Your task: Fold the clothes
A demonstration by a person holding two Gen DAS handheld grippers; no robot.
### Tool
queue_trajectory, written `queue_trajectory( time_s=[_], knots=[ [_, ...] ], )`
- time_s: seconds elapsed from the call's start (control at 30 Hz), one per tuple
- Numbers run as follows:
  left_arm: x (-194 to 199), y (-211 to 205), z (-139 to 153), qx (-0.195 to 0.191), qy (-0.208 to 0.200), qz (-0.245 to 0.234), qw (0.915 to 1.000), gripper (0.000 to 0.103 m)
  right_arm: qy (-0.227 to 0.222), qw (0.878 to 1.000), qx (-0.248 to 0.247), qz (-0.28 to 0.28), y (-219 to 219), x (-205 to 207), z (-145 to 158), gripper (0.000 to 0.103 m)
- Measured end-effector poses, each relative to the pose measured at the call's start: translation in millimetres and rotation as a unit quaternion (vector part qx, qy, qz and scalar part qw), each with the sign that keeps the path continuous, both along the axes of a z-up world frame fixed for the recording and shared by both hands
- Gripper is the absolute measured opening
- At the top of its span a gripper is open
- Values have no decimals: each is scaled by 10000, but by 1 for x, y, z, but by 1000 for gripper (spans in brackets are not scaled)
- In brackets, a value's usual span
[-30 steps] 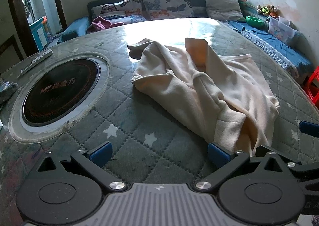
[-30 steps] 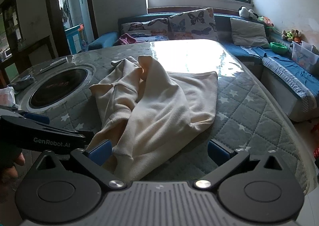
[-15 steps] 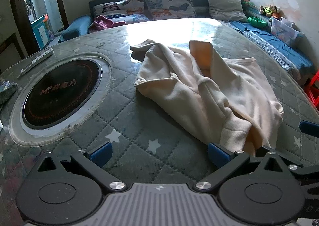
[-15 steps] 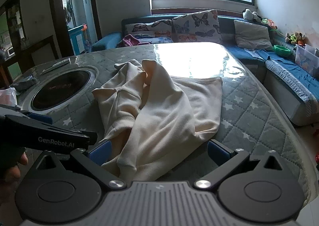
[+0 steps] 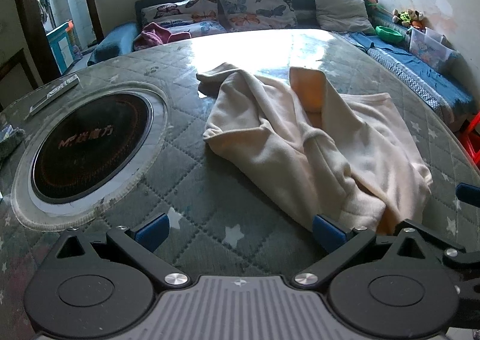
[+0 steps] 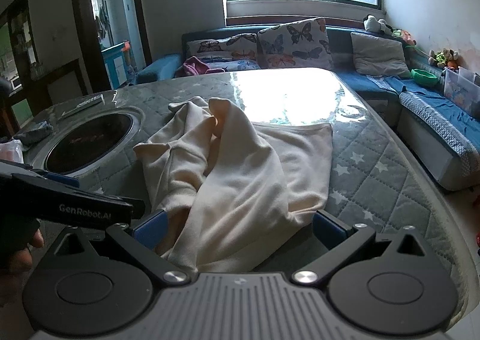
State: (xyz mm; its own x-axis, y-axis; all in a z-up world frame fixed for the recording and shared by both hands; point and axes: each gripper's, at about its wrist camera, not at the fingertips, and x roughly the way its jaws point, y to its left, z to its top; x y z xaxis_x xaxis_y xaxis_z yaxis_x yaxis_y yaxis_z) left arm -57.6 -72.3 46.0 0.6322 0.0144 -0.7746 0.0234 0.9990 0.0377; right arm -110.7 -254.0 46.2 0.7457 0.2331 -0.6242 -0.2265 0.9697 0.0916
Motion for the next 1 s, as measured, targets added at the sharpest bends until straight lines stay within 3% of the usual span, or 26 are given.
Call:
queue_trajectory(
  time_s=[0.5,0.73,1.0],
  knots=[
    [35,8,18,-139,-354,-30,9993,103,-129,9999,41,15,-8,45,9,102],
    [45,10,16,-149,-414,-158,9989,103,-216,9994,12,254,-1,93,14,92],
    [56,19,16,-132,-456,-137,9988,102,-2,9980,80,621,12,151,3,78]
  ],
)
